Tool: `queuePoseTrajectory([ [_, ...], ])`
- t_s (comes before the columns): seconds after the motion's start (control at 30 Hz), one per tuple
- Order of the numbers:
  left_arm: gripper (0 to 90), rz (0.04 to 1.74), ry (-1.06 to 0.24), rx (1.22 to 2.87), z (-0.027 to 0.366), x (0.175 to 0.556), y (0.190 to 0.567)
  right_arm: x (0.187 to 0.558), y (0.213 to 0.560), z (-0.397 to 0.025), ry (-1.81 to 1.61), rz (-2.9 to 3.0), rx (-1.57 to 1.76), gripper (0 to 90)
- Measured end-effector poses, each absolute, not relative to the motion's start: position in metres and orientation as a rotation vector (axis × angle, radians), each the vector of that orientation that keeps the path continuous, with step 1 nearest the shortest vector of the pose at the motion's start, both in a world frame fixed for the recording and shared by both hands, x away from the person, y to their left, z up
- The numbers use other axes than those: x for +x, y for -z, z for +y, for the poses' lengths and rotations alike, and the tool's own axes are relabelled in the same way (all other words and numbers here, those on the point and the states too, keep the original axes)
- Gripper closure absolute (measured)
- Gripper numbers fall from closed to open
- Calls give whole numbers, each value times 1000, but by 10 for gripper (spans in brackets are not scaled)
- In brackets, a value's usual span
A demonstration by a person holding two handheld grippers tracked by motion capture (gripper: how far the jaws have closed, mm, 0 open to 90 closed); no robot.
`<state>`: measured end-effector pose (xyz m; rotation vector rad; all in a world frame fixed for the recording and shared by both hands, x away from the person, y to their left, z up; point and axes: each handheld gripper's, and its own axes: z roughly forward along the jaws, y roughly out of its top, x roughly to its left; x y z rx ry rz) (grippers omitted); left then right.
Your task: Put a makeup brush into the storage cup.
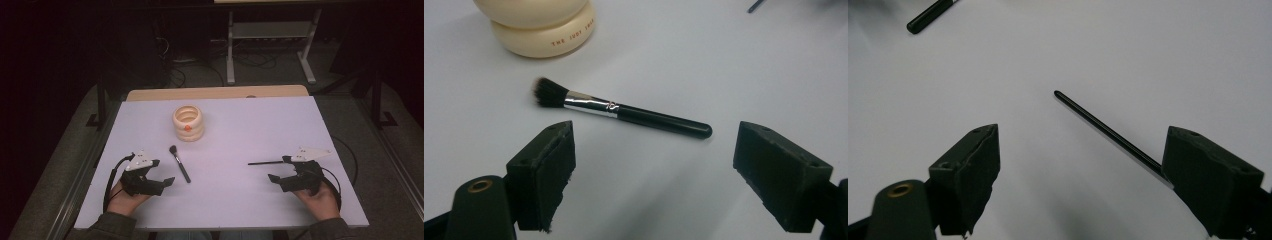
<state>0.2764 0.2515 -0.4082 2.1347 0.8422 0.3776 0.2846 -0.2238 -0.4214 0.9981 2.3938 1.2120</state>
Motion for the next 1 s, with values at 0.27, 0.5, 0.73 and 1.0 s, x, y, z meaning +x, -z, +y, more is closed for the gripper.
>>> queuePoseTrajectory([
  [0.27,173,840,-386,2125,250,273,406,284,417,-220,-1221,2390,984,148],
  [0.5,172,829,-386,2138,249,272,407,286,412,-211,-1243,2401,966,142],
  [0.73,172,824,-390,2134,249,271,406,288,404,-201,-1247,2428,953,137],
  [1.0,172,831,-393,2114,248,271,405,289,388,-183,-1230,2436,904,138],
])
